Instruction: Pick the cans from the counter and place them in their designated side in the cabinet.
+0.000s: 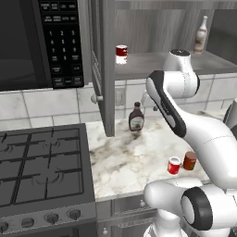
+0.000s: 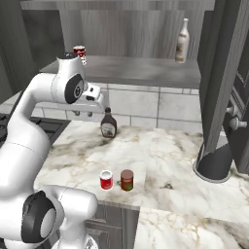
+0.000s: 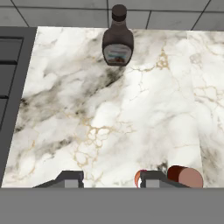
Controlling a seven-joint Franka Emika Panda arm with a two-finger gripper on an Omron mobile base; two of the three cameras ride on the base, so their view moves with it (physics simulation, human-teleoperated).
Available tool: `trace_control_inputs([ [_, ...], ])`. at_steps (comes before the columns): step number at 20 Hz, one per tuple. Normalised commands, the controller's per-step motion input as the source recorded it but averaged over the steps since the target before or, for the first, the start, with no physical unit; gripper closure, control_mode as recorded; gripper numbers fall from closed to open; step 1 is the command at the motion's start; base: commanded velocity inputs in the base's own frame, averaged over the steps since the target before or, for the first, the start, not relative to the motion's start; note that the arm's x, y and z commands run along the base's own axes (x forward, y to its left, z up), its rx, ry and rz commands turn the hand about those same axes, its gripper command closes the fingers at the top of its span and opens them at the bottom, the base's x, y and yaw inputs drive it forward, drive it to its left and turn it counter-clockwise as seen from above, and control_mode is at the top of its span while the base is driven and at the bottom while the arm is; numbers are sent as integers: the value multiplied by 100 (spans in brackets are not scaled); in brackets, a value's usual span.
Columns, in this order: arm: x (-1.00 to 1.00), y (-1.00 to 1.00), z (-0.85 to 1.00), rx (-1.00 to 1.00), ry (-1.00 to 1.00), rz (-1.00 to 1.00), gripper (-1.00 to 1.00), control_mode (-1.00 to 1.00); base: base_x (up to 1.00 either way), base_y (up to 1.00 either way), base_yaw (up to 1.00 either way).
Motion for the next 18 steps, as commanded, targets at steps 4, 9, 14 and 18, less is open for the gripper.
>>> trace_control_inputs([
  [4, 0, 0, 0, 0, 0, 0, -100, -100, 0, 0, 0],
  [9, -13, 0, -1, 0, -4, 0, -100, -100, 0, 0, 0],
  [14, -23, -5, -20, 0, -1, 0, -100, -100, 0, 0, 0],
  [18, -23, -15, -25, 0, 0, 0, -100, -100, 0, 0, 0],
])
